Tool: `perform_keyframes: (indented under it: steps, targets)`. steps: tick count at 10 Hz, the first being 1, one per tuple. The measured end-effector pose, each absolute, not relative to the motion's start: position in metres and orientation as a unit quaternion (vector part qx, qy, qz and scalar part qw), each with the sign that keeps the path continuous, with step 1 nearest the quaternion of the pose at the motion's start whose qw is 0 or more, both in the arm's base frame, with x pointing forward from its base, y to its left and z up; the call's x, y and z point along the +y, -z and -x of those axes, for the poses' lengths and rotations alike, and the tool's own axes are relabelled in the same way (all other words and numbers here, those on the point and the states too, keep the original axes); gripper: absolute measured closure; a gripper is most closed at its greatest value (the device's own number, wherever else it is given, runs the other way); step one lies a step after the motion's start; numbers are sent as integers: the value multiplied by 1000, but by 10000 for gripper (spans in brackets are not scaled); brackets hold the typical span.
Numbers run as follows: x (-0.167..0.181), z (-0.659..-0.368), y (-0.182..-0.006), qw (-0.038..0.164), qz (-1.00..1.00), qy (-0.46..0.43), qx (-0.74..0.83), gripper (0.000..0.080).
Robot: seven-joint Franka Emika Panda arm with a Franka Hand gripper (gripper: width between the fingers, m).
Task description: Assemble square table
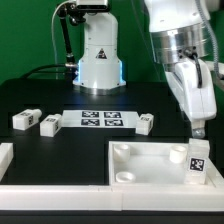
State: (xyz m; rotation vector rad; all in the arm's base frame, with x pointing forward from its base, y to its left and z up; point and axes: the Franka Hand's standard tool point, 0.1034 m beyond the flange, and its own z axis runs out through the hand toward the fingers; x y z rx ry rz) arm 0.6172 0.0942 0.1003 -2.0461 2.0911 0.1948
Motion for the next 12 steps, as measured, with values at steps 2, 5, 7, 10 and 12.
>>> perform_keyframes:
  steps: [2,5,7,10,12]
  targets:
    - [102,-611,-98,89,739,-61,665,151]
    - [101,-611,-98,95,810,-50,577,151]
    - [99,-610,-96,99,858,-36,502,151]
    - [75,-559,-80,93,941,-14,324,151]
    - [66,-550,-73,88,956,-17,280,151]
